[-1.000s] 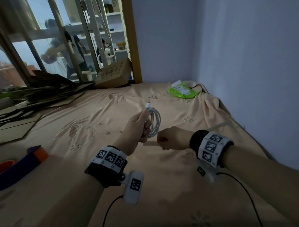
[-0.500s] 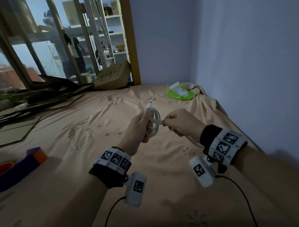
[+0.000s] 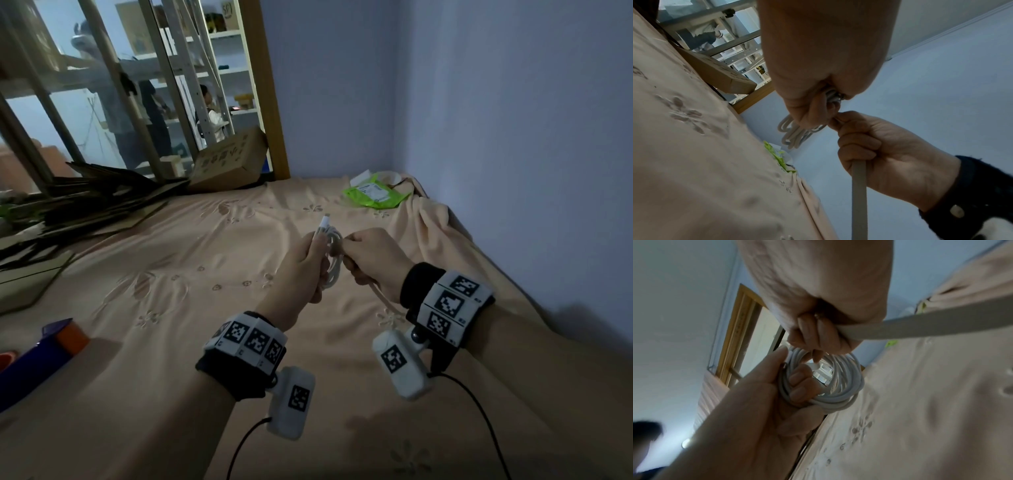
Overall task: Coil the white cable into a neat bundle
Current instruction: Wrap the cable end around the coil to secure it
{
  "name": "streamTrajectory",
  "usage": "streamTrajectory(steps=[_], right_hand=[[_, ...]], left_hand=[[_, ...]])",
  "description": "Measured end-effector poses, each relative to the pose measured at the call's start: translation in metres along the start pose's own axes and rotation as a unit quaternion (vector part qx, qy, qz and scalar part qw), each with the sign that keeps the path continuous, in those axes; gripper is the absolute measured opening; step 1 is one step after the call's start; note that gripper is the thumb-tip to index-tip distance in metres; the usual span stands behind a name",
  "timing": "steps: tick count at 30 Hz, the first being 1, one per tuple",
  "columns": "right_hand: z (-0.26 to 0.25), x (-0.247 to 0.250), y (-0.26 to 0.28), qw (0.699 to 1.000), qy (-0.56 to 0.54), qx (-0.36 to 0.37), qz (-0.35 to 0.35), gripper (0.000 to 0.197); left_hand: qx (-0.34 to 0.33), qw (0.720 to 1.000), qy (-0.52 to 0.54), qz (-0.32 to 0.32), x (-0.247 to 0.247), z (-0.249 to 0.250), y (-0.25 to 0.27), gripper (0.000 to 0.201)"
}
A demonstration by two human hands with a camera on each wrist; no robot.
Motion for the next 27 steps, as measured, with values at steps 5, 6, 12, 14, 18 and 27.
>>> streamTrajectory(steps=[5, 6, 12, 14, 18, 27], right_hand=[[0.004, -0.004, 0.004, 0.998, -0.056, -0.023, 0.000, 0.028], [0.005, -0.004, 0.003, 0.999, -0.041, -0.030, 0.013, 0.029], [0.006, -0.008, 0.000, 0.997, 0.011, -0.038, 0.063, 0.025], [0.005, -0.008, 0.002, 0.996, -0.072, -0.033, 0.043, 0.026], [0.005, -0.007, 0.007, 0.982, -0.183, -0.041, 0.000, 0.031], [-0.001, -0.012, 0.008, 0.959, -0.279, -0.048, -0.015, 0.039]], left_hand=[[0.001, 1.000, 0.001, -0.007, -0.005, 0.002, 0.000, 0.034], [-0.004, 1.000, -0.007, -0.008, -0.008, 0.004, 0.000, 0.034], [-0.020, 0.998, -0.056, 0.006, -0.014, 0.006, -0.001, 0.038], [-0.006, 0.999, -0.038, 0.010, -0.014, 0.005, -0.002, 0.039], [0.011, 1.000, -0.009, 0.003, -0.015, 0.005, -0.002, 0.036], [0.001, 0.995, -0.095, -0.028, -0.017, 0.009, -0.002, 0.034]])
Point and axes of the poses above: each hand's wrist, its own y-axis away from the middle knuckle, its own x-axis out of the back of the hand, z = x × y, the point moved 3 cm from there along -y, towards the middle knuckle, and after that the axes turned 12 degrees about -z, right-handed, at the moved point
